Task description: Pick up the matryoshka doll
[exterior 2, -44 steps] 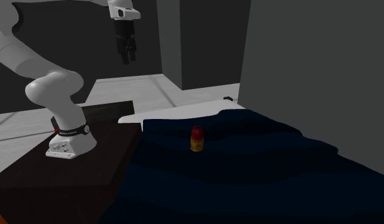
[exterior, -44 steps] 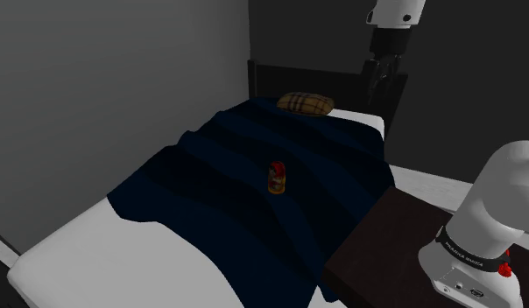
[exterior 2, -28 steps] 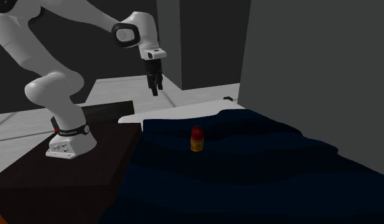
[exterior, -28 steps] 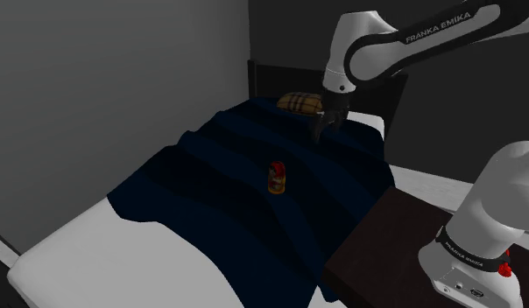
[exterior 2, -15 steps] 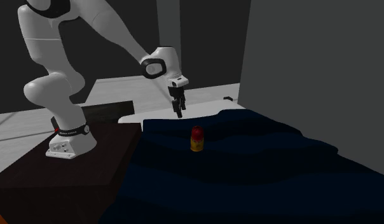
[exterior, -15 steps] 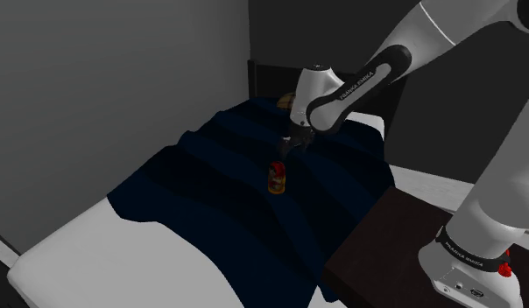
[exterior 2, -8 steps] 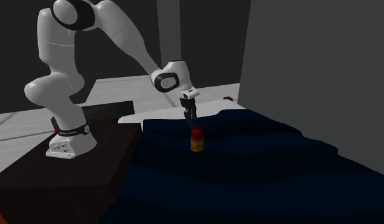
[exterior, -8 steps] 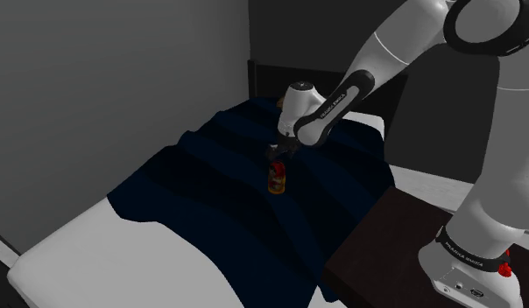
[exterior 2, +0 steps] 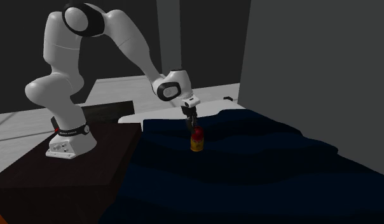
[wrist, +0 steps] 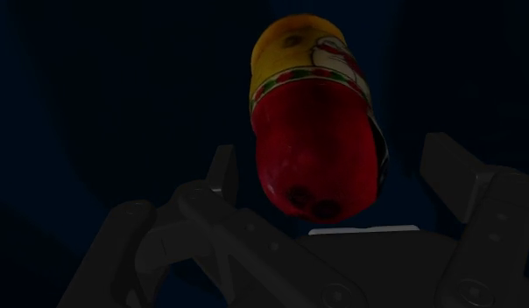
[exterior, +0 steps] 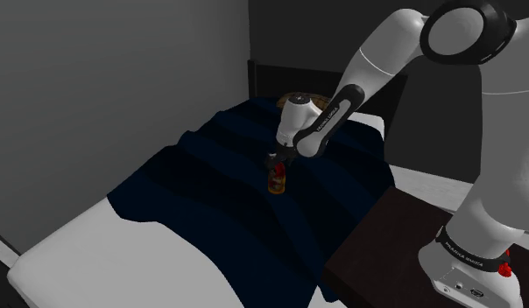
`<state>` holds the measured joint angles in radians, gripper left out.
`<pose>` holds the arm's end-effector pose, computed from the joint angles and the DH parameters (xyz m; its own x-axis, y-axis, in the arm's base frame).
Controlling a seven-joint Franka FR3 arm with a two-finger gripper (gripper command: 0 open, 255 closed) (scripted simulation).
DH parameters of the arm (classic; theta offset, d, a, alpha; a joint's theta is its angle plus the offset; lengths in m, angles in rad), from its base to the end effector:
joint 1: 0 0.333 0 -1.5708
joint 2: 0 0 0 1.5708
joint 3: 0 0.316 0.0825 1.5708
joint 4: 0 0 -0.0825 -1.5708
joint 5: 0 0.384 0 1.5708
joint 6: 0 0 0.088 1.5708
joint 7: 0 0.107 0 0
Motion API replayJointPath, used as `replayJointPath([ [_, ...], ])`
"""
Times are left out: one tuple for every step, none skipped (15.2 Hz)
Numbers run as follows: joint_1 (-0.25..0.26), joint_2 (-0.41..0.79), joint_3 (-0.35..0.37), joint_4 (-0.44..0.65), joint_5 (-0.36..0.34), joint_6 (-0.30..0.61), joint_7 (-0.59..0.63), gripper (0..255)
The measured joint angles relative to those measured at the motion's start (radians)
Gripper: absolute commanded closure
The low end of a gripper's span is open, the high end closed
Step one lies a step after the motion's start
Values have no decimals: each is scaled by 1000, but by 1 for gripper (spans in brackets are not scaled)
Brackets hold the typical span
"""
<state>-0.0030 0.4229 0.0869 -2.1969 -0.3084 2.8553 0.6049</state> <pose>0.5731 0.0646 0.2122 0.9379 -0.2407 0.2498 -0.2410 -0.9701 -0.0297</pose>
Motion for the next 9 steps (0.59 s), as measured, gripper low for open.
replayJointPath([
  [0,6,-2,2,-2,4,0,255],
  [0,8,-3,4,-2,6,0,255],
  [0,9,-4,4,-3,8,1,255],
  [0,9,-4,4,-3,9,1,255],
  [0,9,-4,4,-4,9,1,255],
  [1,9,-4,4,-4,9,1,255],
  [0,9,-4,5,-3,9,1,255],
  [1,9,-4,5,-3,8,1,255],
  [1,9,-5,5,-4,8,2,255],
])
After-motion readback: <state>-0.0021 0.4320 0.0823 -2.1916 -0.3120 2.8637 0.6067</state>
